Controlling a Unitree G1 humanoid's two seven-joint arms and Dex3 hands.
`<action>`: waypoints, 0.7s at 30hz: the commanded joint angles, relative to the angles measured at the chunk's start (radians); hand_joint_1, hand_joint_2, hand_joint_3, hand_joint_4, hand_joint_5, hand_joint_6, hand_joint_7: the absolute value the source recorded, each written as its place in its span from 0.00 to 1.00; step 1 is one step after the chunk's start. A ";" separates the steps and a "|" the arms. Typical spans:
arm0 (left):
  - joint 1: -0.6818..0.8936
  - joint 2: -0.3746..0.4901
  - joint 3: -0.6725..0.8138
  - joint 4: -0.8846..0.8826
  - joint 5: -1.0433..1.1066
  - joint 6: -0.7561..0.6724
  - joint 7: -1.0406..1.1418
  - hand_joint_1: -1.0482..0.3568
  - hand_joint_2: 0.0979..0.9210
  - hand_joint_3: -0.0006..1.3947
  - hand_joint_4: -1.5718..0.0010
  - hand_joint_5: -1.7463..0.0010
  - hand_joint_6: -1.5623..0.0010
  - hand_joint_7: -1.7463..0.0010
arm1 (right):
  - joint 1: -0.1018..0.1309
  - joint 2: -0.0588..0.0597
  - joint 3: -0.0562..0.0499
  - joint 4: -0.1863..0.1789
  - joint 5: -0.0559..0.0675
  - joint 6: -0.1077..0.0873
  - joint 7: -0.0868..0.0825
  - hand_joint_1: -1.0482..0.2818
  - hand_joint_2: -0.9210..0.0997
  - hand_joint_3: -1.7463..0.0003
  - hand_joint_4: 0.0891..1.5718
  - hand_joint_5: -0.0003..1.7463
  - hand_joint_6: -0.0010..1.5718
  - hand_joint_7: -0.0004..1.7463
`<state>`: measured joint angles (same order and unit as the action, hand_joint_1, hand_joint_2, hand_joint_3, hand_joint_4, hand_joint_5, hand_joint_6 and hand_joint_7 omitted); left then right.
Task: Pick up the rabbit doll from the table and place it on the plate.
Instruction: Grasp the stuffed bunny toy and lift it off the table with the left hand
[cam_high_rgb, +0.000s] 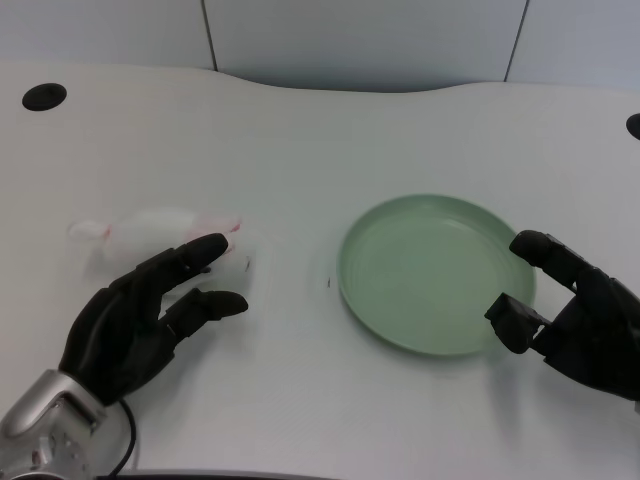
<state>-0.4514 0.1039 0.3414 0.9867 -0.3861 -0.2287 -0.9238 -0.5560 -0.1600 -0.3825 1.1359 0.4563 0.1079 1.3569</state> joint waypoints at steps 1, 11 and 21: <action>0.023 0.013 -0.030 -0.042 0.051 -0.153 0.026 0.14 1.00 0.30 0.81 0.28 0.53 0.98 | 0.009 -0.016 -0.009 -0.007 0.015 0.014 0.006 0.26 0.00 0.76 0.30 1.00 0.33 0.74; -0.089 0.190 -0.220 0.011 0.472 -0.743 0.327 0.16 1.00 0.11 0.84 0.42 0.57 1.00 | 0.012 -0.019 -0.006 -0.014 0.012 0.027 0.009 0.24 0.00 0.77 0.30 1.00 0.33 0.73; -0.225 0.345 -0.363 0.027 0.817 -0.884 0.739 0.15 1.00 0.14 0.97 0.69 0.79 1.00 | 0.011 -0.021 -0.007 -0.013 0.011 0.028 0.008 0.23 0.00 0.78 0.30 1.00 0.33 0.72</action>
<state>-0.6702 0.4228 -0.0028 1.0005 0.3985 -1.1034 -0.2302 -0.5530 -0.1618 -0.3825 1.1301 0.4574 0.1372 1.3615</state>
